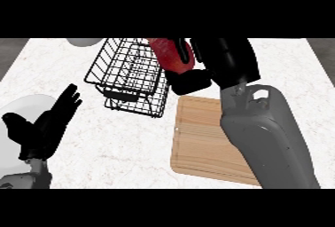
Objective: Pick the pear from the cutting board and place it in the tiered basket
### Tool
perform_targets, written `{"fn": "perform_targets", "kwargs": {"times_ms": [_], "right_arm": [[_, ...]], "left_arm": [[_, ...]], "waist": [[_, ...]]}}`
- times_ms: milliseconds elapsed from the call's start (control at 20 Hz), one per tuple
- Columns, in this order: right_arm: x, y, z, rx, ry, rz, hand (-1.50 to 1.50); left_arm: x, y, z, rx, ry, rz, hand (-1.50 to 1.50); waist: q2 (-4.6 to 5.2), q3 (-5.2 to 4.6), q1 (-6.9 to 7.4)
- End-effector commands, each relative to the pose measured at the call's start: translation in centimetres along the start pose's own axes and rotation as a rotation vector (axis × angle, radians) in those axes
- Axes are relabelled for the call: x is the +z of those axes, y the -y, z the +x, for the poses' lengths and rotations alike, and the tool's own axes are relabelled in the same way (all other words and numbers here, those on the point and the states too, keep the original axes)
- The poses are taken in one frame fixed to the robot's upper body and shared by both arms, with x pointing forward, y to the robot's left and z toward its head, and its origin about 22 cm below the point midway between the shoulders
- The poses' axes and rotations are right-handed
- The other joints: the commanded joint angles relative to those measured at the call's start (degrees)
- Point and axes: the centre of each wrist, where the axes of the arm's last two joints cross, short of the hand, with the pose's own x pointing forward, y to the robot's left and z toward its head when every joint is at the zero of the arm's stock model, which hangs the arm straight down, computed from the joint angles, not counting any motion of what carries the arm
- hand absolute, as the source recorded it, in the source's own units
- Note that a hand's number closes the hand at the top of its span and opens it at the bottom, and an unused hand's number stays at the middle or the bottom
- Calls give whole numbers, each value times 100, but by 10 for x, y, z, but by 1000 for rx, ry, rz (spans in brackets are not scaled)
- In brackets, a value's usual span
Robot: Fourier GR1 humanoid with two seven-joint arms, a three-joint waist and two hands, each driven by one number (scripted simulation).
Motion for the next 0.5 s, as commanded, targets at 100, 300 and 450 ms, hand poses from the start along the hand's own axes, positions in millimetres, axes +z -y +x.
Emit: {"fn": "perform_targets", "kwargs": {"times_ms": [100, 300, 450], "right_arm": [[-16, -36, 41, -8, -30, 20, 150], [-47, -44, 45, 28, -86, 61, 150], [-52, -51, 52, 13, -112, 78, 150]], "left_arm": [[-4, -4, -3, 2, 7, 9, 0], [-8, -8, 5, 20, -2, -19, 0], [-2, -1, 1, 2, 6, -12, 0]], "waist": [[3, 0, 3], [16, -1, 39], [6, 1, 44]]}}
